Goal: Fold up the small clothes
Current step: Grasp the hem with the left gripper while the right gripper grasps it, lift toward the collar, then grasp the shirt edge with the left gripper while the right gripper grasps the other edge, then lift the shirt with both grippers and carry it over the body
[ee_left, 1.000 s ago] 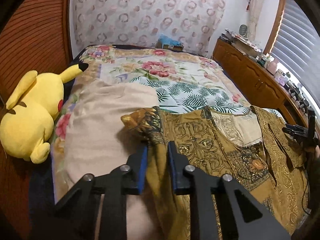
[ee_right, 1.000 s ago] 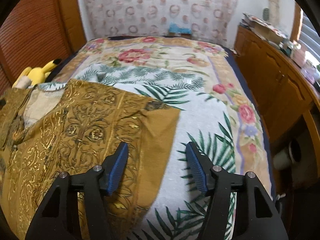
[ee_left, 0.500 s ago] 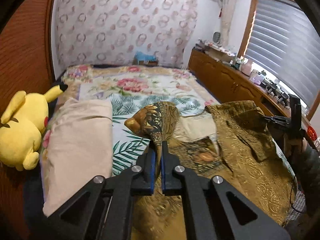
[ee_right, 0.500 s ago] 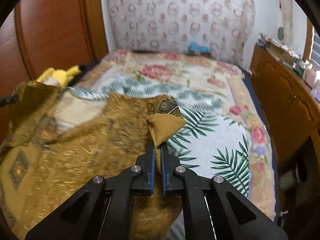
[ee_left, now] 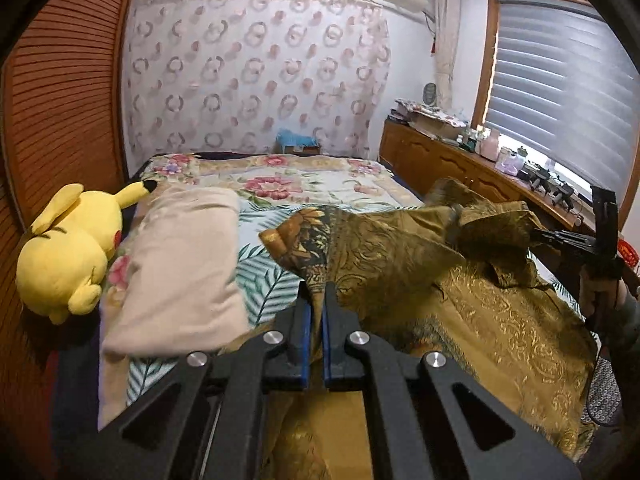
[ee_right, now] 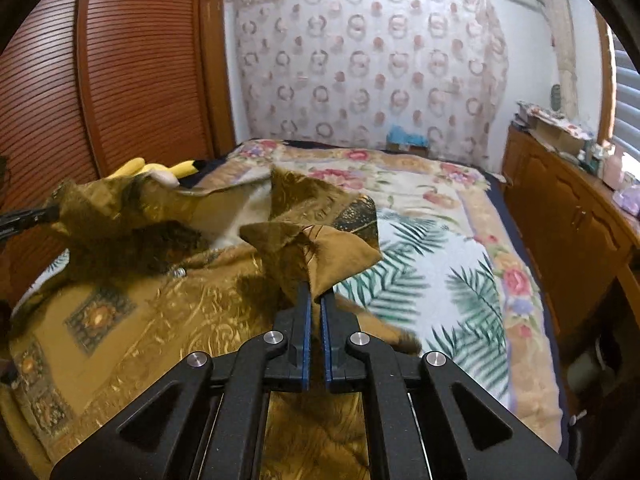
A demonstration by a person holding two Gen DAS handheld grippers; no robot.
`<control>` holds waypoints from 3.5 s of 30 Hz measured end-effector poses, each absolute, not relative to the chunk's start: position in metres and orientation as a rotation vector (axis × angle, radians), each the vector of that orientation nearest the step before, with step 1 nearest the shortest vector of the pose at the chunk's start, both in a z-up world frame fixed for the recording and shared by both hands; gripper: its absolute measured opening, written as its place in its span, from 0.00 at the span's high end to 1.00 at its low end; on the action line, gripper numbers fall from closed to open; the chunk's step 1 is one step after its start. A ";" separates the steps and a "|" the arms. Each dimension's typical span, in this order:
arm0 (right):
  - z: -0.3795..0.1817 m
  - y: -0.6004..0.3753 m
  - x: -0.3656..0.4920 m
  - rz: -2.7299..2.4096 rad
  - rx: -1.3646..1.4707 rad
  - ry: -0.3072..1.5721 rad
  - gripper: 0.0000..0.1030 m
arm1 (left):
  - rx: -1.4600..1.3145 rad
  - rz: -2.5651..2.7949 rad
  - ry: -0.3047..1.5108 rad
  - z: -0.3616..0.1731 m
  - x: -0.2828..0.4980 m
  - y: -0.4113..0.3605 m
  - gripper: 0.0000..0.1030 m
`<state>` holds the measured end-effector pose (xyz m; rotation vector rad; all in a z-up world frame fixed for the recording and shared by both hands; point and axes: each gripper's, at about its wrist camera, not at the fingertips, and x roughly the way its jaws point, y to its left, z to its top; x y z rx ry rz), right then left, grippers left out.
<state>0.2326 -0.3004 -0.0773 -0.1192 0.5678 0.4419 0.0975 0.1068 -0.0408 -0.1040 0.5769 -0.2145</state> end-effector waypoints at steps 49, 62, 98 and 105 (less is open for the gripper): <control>-0.085 -0.378 0.120 0.309 -0.177 0.625 0.51 | -0.048 -0.142 0.604 -0.043 0.025 0.137 0.48; -0.118 -0.347 0.184 0.347 -0.195 0.733 0.48 | 0.038 -0.173 0.803 -0.087 0.093 0.125 0.48; -0.141 -0.342 0.198 0.480 -0.199 0.883 0.78 | 0.001 -0.256 0.893 -0.106 0.094 0.124 0.91; -0.114 -0.344 0.154 0.534 -0.128 0.762 0.94 | -0.047 -0.297 0.702 -0.051 0.032 0.111 0.98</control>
